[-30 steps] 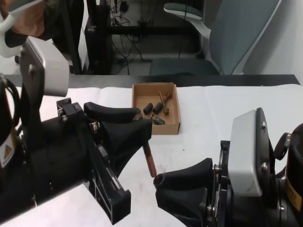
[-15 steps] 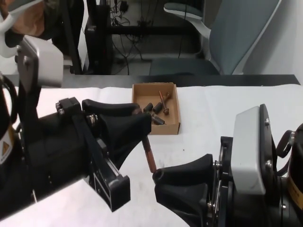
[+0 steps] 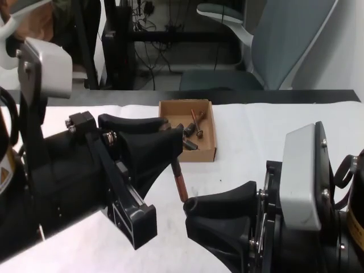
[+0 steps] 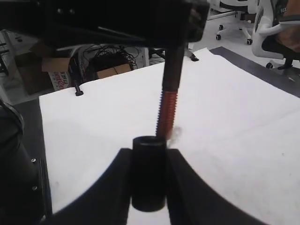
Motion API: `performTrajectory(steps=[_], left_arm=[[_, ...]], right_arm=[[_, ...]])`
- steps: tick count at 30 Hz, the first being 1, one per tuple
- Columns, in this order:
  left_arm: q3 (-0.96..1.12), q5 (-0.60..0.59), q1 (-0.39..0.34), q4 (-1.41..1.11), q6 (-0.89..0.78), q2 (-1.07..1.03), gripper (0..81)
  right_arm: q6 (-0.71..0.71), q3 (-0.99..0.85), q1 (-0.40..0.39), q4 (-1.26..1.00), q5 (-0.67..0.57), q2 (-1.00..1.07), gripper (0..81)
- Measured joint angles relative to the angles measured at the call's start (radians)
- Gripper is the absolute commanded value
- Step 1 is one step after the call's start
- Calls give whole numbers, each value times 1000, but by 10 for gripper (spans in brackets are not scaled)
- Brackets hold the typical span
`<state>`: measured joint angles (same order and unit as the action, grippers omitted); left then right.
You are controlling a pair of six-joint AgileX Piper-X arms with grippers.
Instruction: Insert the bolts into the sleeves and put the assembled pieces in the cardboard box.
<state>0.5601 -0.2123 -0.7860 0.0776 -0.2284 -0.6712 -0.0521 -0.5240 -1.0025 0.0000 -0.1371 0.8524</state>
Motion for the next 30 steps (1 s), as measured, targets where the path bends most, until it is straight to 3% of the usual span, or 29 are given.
performTrajectory(steps=[30], left_arm=[[0, -21, 0, -32, 0, 0, 17]], right_arm=[[-18, -5, 0, 0, 47, 0, 6]])
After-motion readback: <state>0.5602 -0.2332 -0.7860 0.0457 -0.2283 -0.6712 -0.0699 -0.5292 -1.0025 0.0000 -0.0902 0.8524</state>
